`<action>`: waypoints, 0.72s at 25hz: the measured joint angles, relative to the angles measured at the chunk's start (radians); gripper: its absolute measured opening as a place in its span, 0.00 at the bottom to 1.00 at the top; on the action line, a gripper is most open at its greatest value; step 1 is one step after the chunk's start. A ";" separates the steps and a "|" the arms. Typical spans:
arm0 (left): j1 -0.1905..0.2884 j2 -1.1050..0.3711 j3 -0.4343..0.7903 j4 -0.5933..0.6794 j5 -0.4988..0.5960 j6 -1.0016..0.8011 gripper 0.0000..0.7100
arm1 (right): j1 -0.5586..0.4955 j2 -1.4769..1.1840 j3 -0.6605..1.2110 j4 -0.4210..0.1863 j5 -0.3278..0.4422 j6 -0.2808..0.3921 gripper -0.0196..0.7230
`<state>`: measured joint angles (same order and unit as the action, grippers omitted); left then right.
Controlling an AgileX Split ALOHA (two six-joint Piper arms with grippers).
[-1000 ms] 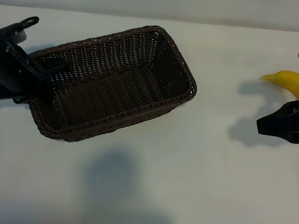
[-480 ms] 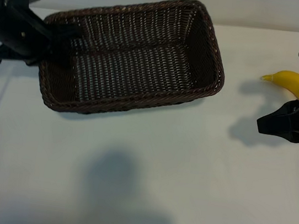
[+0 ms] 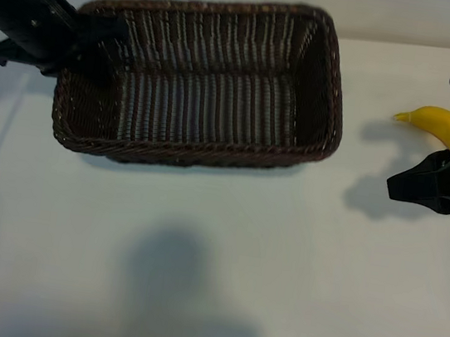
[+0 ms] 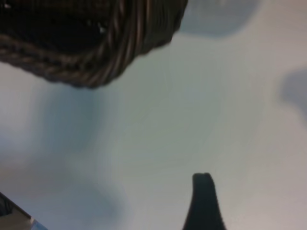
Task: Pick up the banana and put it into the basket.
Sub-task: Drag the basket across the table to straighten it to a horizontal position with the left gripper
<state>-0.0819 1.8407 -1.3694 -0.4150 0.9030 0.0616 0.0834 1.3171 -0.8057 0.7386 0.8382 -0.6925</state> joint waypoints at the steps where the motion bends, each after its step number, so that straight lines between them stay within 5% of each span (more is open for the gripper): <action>1: 0.000 0.016 -0.012 0.000 0.018 0.005 0.24 | 0.000 0.000 0.000 0.000 0.000 0.000 0.73; 6: -0.010 0.082 -0.054 0.003 0.042 0.007 0.24 | 0.000 0.000 0.000 0.000 -0.002 0.000 0.73; 18: -0.135 0.206 -0.124 0.001 0.001 0.001 0.24 | 0.000 0.000 0.000 0.000 -0.003 0.001 0.73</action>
<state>-0.2171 2.0468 -1.4933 -0.4141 0.9035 0.0630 0.0834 1.3171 -0.8057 0.7386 0.8353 -0.6918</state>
